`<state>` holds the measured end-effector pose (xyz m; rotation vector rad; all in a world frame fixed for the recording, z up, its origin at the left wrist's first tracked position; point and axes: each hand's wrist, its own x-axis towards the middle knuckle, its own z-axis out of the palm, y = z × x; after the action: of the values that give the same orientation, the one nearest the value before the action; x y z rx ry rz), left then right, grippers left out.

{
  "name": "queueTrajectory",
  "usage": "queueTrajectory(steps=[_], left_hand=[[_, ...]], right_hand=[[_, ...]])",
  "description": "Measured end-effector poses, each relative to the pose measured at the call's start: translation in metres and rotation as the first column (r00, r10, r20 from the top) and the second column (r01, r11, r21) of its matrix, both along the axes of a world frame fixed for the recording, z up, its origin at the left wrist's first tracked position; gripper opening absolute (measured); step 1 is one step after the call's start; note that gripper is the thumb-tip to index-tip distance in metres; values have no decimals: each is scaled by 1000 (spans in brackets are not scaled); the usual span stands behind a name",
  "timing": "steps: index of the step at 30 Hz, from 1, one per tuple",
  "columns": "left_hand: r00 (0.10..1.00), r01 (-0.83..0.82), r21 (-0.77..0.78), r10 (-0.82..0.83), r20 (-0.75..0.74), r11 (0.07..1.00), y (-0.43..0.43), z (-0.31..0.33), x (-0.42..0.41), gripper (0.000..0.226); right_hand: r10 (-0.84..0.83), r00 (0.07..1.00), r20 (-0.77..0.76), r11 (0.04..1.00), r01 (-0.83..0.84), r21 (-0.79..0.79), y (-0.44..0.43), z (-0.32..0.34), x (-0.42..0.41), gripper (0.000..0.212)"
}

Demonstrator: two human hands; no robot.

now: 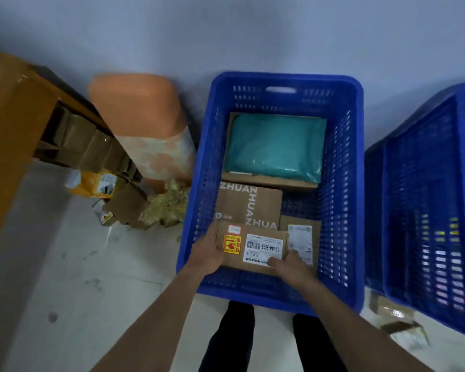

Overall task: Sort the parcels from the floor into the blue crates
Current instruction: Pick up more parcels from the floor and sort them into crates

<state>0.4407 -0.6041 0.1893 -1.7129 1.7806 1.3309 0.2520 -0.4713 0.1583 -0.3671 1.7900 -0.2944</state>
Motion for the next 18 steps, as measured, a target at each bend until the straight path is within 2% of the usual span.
queueTrajectory(steps=[2,4,9,12,18], left_hand=[[987,144,-2,-144,72,990,-4,-24,6,82],[970,214,61,-220,105,975,-5,-45,8,78],[950,212,170,-244,193,962,0,-80,12,72],[950,211,150,-239,202,966,1,-85,10,68],[932,269,110,-287,223,957,4,-63,4,49]], right_hand=[[-16,999,52,1000,16,-1,-2,-18,11,38],[-17,993,116,1000,18,-10,-2,-35,18,35],[47,982,185,999,-46,-6,-1,-58,31,45],[12,982,189,1000,-11,-7,2,-67,29,46],[48,990,132,999,-45,-26,12,-62,28,66]])
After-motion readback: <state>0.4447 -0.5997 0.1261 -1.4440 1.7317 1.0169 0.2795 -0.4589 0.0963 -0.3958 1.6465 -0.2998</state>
